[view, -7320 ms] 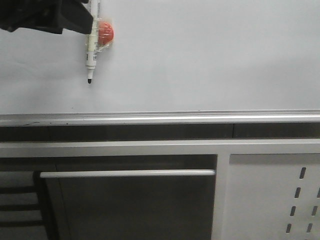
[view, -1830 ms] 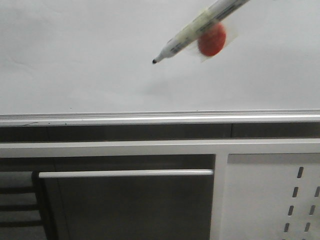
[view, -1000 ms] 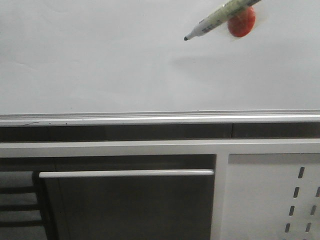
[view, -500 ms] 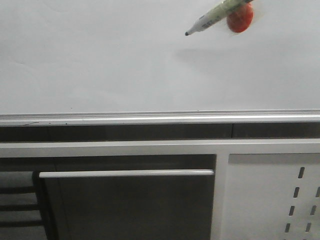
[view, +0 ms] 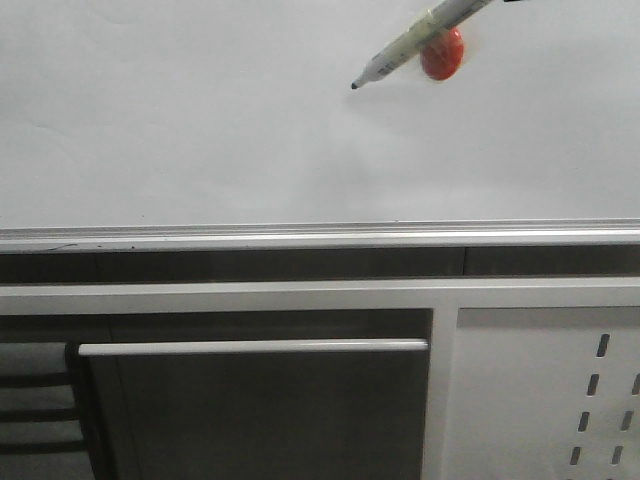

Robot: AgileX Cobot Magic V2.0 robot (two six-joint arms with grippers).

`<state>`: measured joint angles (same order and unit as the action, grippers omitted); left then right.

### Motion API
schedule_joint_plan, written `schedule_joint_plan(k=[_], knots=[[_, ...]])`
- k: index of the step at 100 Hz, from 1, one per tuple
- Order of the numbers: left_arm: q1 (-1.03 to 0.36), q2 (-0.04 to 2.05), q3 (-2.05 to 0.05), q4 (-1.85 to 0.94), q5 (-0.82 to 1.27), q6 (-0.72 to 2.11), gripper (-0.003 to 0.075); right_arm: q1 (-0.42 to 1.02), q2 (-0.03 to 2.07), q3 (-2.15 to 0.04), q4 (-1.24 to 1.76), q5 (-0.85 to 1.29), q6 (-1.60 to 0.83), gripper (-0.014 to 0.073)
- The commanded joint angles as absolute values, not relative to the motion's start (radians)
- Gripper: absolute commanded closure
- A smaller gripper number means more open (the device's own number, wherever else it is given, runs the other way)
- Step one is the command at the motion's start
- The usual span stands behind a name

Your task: Write number 1 on whiteboard

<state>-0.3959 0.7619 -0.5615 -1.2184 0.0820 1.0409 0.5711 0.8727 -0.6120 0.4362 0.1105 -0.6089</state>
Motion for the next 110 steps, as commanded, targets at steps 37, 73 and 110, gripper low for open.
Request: schedule_joint_plan(k=[37,73,110], knots=[[-0.391,0.754,-0.589,-1.232,0.043,1.032,0.0741,0.573,1.031,-0.662,0.386,-0.051,-0.613,0.0636],[-0.391,0.754,-0.589,-1.232,0.072,1.032,0.0741,0.631,1.045,-0.664,0.388,0.112,-0.613,0.0636],[-0.391,0.885,-0.634,-1.323,0.526,1.264,0.0634,0.673,0.85,-0.774,0.438,0.385,-0.613,0.0636]])
